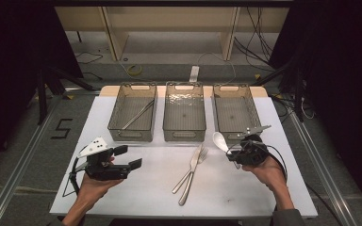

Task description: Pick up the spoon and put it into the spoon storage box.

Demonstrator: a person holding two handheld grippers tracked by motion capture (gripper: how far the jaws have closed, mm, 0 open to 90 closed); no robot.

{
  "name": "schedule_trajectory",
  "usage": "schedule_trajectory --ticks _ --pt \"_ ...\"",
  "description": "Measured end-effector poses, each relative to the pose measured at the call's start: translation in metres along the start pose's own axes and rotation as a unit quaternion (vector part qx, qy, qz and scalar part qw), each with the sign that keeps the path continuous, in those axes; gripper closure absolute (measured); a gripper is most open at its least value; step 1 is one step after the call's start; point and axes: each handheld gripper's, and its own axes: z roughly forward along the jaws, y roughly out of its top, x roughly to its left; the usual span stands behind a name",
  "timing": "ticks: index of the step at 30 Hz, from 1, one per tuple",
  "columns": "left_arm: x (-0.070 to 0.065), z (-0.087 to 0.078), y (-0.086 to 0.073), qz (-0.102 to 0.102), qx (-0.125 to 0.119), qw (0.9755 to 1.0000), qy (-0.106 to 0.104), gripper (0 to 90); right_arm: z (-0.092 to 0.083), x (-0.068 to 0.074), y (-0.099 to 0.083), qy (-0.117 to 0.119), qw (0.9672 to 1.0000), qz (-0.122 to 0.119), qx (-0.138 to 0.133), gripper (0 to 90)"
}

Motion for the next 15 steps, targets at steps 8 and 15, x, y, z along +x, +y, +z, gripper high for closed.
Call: schedule_trajectory --ticks 8,15 --pt "-0.003 -0.002 -0.001 0.007 -0.006 1.0000 -0.004 17.9 0.010 0.005 0.032 0.001 0.9997 -0.001 -0.026 77.1" --pt "-0.005 -0.004 -0.002 0.014 -0.009 0.9999 -0.006 17.9 0.015 0.011 0.061 0.002 0.9990 -0.005 -0.045 77.1"
